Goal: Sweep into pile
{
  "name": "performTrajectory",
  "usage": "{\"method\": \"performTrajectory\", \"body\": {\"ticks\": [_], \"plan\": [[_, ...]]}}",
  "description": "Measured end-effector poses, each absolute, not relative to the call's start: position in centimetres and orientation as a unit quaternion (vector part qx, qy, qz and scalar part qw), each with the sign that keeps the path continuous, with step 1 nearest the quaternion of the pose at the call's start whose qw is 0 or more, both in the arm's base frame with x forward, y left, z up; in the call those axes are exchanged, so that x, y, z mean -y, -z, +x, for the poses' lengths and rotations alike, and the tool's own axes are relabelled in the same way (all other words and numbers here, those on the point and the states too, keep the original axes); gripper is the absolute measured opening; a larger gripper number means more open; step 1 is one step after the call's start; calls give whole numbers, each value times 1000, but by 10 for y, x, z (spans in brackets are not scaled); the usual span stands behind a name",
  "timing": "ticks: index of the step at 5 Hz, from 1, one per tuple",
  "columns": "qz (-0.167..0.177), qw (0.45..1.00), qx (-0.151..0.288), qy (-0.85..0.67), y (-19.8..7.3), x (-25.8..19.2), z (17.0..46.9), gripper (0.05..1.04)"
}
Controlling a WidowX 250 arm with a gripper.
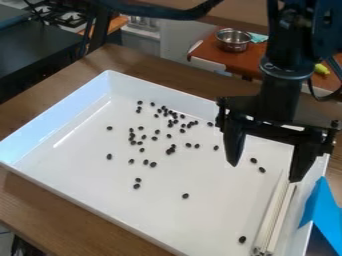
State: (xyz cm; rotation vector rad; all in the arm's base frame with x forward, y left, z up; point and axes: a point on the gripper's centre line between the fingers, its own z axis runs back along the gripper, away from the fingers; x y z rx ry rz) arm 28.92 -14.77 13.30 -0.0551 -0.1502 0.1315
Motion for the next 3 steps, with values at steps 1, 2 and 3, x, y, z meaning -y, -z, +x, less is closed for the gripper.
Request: {"method": "performTrajectory", "body": {"ticks": [1,2,3], "plan": [[-21,996,61,-66,-123,148,288,1001],[-25,996,59,-66,-110,151,292,1001],[-17,995,71,-67,-90,154,302,1001]]}}
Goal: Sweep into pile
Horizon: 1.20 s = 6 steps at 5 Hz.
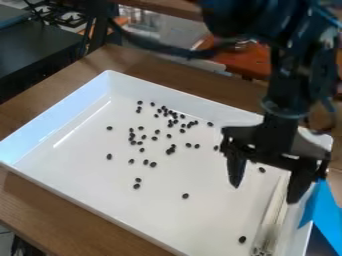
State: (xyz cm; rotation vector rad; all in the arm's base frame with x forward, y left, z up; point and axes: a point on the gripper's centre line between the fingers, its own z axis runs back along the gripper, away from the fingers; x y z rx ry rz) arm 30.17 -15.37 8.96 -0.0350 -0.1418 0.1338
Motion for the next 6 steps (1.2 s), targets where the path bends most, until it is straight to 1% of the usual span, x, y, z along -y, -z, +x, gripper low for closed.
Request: {"method": "performTrajectory", "body": {"ticks": [1,2,3,4,5,6], "plan": [[-26,994,80,-63,-75,161,309,1001],[-57,992,97,-61,-67,170,315,1001],[-65,990,107,-65,-68,173,318,956],[-66,990,107,-66,-64,172,317,701],[-65,990,104,-72,-61,170,315,394],[-61,990,106,-75,-59,167,314,314]]}}
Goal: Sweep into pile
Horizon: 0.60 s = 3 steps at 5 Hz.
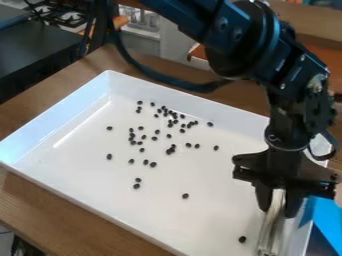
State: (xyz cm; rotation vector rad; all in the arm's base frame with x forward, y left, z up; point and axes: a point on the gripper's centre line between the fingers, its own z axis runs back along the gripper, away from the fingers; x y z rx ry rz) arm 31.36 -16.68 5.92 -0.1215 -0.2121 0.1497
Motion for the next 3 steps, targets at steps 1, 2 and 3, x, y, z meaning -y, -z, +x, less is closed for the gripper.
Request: {"method": "performTrajectory", "body": {"ticks": [1,2,3], "plan": [[-59,989,111,-81,-59,161,316,314],[-66,989,98,-83,-59,148,317,314],[-77,990,90,-76,-66,128,313,314]]}}
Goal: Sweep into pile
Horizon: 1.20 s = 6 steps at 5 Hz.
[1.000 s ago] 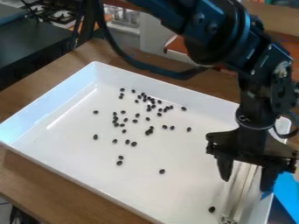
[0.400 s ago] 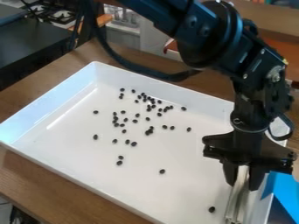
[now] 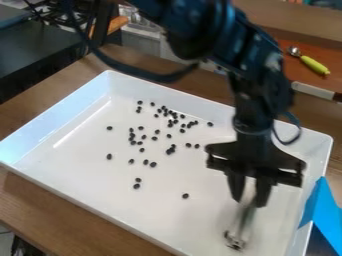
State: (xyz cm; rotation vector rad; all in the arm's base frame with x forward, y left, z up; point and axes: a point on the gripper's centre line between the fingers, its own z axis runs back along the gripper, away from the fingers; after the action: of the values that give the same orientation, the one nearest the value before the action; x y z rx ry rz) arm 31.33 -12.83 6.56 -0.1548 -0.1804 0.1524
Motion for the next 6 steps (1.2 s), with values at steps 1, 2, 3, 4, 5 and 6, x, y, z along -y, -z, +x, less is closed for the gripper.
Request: {"method": "performTrajectory", "body": {"ticks": [1,2,3,4,5,6], "plan": [[-88,991,88,-57,-70,115,305,314],[-94,990,91,-50,-75,95,298,314],[-101,990,86,-45,-72,86,293,314],[-104,990,92,-31,-72,91,293,314],[-114,987,108,-24,-81,111,299,314],[-123,986,109,-35,-87,128,311,314]]}}
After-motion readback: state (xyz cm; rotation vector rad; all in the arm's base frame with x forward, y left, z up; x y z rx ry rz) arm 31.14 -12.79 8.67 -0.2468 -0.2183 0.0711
